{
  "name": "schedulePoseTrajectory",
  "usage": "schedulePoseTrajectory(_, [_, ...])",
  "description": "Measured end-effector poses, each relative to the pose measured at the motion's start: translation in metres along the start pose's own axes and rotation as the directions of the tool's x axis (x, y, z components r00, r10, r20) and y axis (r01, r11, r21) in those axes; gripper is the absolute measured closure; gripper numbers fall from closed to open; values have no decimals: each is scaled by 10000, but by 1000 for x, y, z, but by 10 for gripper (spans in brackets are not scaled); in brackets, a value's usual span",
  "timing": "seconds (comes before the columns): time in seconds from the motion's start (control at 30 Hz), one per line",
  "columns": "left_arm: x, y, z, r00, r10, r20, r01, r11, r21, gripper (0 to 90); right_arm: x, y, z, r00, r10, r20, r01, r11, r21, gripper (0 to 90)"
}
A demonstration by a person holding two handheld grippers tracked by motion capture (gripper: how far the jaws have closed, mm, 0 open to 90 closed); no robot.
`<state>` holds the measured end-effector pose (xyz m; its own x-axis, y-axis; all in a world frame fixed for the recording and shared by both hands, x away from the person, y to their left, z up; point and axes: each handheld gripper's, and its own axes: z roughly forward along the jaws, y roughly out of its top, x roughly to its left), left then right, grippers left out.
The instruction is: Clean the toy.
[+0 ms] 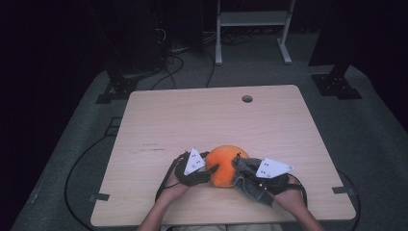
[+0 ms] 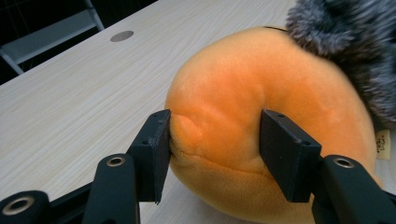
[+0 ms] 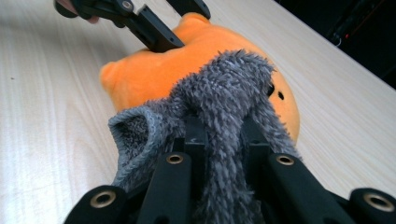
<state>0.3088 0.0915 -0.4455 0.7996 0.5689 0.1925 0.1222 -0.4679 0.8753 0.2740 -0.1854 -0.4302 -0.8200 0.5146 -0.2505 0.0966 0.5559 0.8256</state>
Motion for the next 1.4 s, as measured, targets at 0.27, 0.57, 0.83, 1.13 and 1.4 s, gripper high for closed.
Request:
schedulePoseTrajectory(0.27, [-3, 1, 0, 9999, 112, 0, -112, 9999, -63, 444, 8, 8, 8, 9935, -260, -1104, 268, 9996, 62, 762])
schedulePoseTrajectory(0.57, [2, 5, -3, 9961, -874, 77, 876, 9951, -453, 207, -19, -6, 3, 9864, 1287, -1019, -1275, 9917, 183, 760])
schedulePoseTrajectory(0.83, [-8, 7, 1, 9943, -460, 959, 495, 9982, -340, 384, -20, -7, -15, 9804, 1427, -1362, -1456, 9893, -117, 760])
schedulePoseTrajectory(1.13, [-4, 15, 2, 9634, -2008, 1776, 2057, 9786, -96, 156, -31, -7, -2, 9591, 2284, -1675, -2358, 9715, -255, 764])
schedulePoseTrajectory(1.4, [-16, 17, 2, 9783, -1447, 1485, 1412, 9894, 345, 321, -19, -9, -11, 9630, 1820, -1987, -1882, 9820, -125, 762])
